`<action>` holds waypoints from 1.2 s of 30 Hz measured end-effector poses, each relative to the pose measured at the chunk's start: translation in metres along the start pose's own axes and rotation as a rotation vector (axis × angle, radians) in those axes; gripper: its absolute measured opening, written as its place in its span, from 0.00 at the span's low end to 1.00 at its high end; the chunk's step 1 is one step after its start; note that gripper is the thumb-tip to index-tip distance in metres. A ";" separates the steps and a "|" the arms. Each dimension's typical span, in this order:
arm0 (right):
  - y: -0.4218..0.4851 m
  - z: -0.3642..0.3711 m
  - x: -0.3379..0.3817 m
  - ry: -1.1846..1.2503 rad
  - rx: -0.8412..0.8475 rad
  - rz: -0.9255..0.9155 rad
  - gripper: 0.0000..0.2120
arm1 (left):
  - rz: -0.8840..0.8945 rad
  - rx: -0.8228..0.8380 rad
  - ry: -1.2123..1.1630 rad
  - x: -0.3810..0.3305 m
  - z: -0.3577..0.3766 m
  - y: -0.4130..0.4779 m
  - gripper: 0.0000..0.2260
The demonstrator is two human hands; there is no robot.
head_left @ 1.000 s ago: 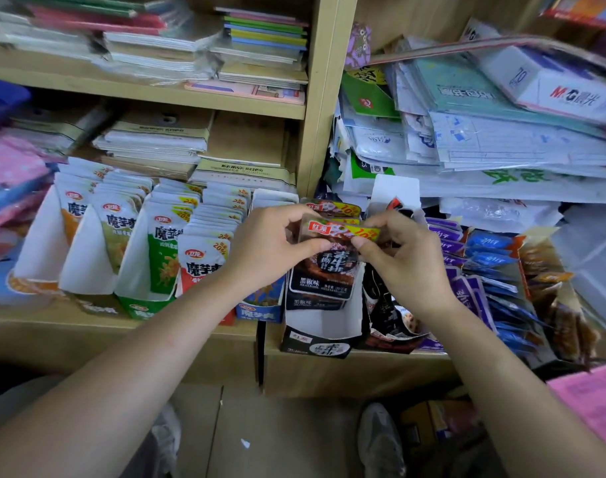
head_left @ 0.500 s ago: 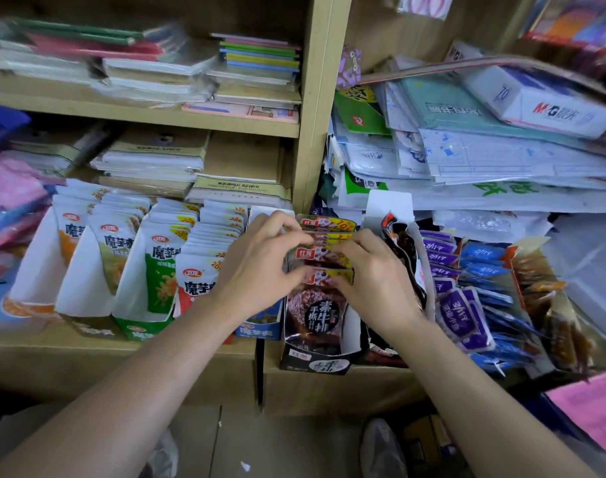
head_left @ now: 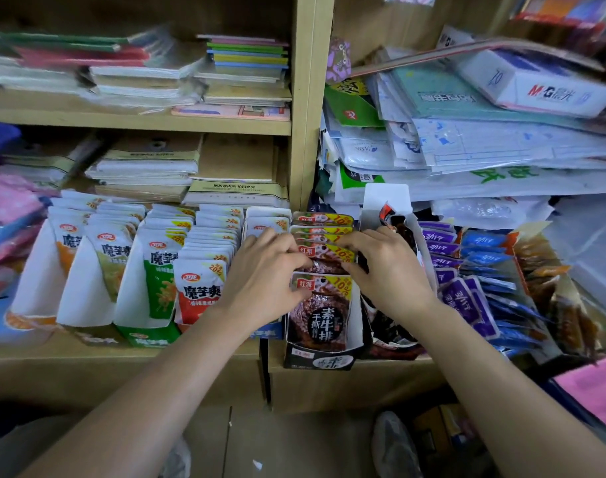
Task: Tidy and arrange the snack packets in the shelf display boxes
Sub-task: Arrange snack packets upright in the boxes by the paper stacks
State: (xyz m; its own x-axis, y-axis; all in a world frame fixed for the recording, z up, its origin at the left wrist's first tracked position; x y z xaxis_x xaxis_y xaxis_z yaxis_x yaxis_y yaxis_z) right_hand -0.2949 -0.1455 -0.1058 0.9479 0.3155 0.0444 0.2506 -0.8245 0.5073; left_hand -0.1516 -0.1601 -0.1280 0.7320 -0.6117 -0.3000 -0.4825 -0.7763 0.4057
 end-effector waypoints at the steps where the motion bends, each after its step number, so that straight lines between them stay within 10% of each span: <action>1: 0.001 -0.001 -0.001 0.002 -0.004 -0.001 0.15 | -0.018 0.005 -0.008 0.001 0.001 0.000 0.19; 10: 0.003 -0.001 -0.003 0.098 -0.036 0.032 0.08 | -0.089 0.020 -0.264 0.002 -0.005 -0.008 0.08; 18: 0.005 -0.028 -0.015 0.758 0.067 0.252 0.13 | -0.149 -0.322 -0.704 0.019 -0.056 -0.005 0.06; 24: 0.009 -0.032 -0.014 0.719 0.112 0.188 0.06 | -0.098 -0.455 -0.860 0.009 -0.069 0.007 0.11; 36: -0.009 -0.060 -0.087 1.238 -0.479 0.683 0.13 | -0.049 -0.033 -0.172 0.011 -0.010 0.014 0.35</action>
State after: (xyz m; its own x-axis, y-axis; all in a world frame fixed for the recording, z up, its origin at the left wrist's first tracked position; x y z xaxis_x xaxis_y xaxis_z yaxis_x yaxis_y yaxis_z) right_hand -0.3910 -0.1377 -0.0625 0.0269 0.3326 0.9427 -0.4808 -0.8225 0.3039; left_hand -0.1456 -0.1758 -0.1167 0.6597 -0.5924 -0.4625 -0.4301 -0.8022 0.4141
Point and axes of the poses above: each hand's wrist, its own y-axis towards the middle knuckle, its own z-axis out of the palm, x = y × z, the point moved 10 cm from there along y, towards the middle knuckle, and after that the axes turned 12 degrees about -y, right-handed, at the moved point
